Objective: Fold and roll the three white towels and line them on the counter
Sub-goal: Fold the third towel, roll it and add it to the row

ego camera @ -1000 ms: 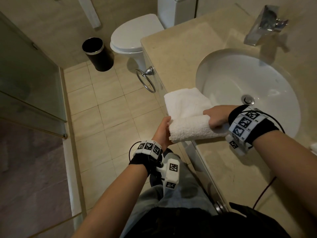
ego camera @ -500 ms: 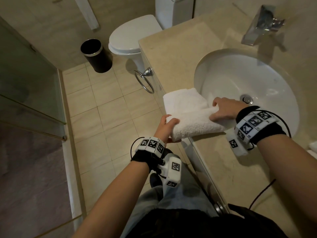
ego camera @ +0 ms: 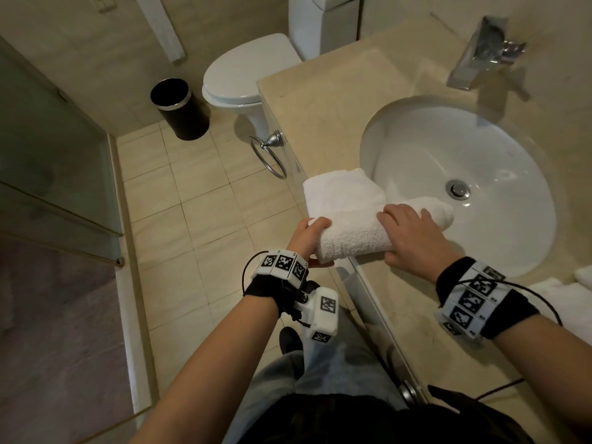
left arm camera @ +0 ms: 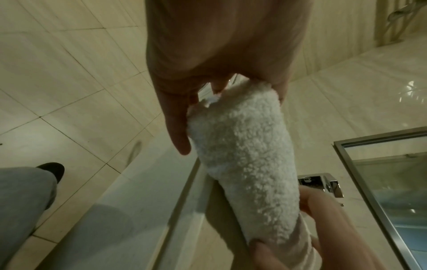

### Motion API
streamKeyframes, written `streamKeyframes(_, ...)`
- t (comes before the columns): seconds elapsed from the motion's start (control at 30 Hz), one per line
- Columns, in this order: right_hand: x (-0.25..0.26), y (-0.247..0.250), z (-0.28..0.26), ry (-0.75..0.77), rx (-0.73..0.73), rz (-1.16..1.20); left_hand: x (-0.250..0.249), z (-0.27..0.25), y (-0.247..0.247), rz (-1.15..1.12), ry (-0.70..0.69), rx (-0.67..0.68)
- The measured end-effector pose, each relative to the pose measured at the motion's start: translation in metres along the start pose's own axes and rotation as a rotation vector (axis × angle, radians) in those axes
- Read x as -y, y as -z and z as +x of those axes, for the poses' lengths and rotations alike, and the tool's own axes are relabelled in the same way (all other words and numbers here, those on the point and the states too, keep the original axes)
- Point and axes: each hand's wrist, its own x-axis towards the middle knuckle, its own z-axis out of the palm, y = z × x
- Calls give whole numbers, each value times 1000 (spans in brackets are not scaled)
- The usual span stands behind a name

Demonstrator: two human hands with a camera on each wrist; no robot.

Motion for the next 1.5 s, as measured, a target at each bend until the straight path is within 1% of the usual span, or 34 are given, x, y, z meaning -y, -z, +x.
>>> streamKeyframes(0.1, 4, -5, 4, -31, 21, -45, 2, 5, 0, 2, -30, -5)
streamKeyframes(0.23, 9, 8, 15, -53, 69, -44, 5, 10, 3, -67, -91, 0)
streamKeyframes(0.37, 6, 21, 31, 15, 68, -69, 4, 9, 5, -207, -110, 2)
streamKeyframes(0.43, 5, 28, 41, 36, 95, -94, 4, 9, 6, -267, -109, 3)
streamKeyframes(0.5, 6, 32, 49, 44, 119, -115, 4, 8, 6, -281, -121, 2)
streamKeyframes(0.63, 9, 37, 60, 33, 168, -131, 5, 7, 7, -191, -200, 34)
streamKeyframes(0.7, 9, 40, 66, 29, 196, -135, 6, 9, 7, -128, -213, 49)
streamKeyframes(0.77, 9, 43, 72, 23, 230, -133, 6, 11, 7, -79, -201, 43)
streamKeyframes(0.87, 12, 49, 83, -10, 282, -123, 0, 13, 5, -82, -174, 6)
streamKeyframes(1.0, 13, 51, 94, -82, 298, -71, -12, 22, 7, -48, -135, -57)
streamKeyframes(1.07, 11, 46, 95, -114, 284, 0, -16, 26, 9, -7, -115, -70)
streamKeyframes(1.17, 11, 35, 87, -155, 200, 50, -20, 28, 9, 32, -111, -88)
streamKeyframes(1.23, 13, 31, 75, -187, 91, 26, -22, 29, 8, 26, -99, -94)
streamKeyframes(1.3, 15, 26, 61, -229, -58, 31, -23, 31, 6, 11, -70, -104)
streamKeyframes(1.37, 17, 17, 49, -221, -180, 27, -25, 32, 3, 7, -46, -125)
streamKeyframes(1.4, 18, 12, 46, -211, -199, 21, -26, 34, 2, 7, -36, -134)
streamKeyframes(1.43, 20, 8, 44, -205, -182, 18, -27, 34, 1, 2, -27, -141)
streamKeyframes(1.5, 25, 4, 46, -211, -88, 5, -30, 35, 1, -7, -8, -138)
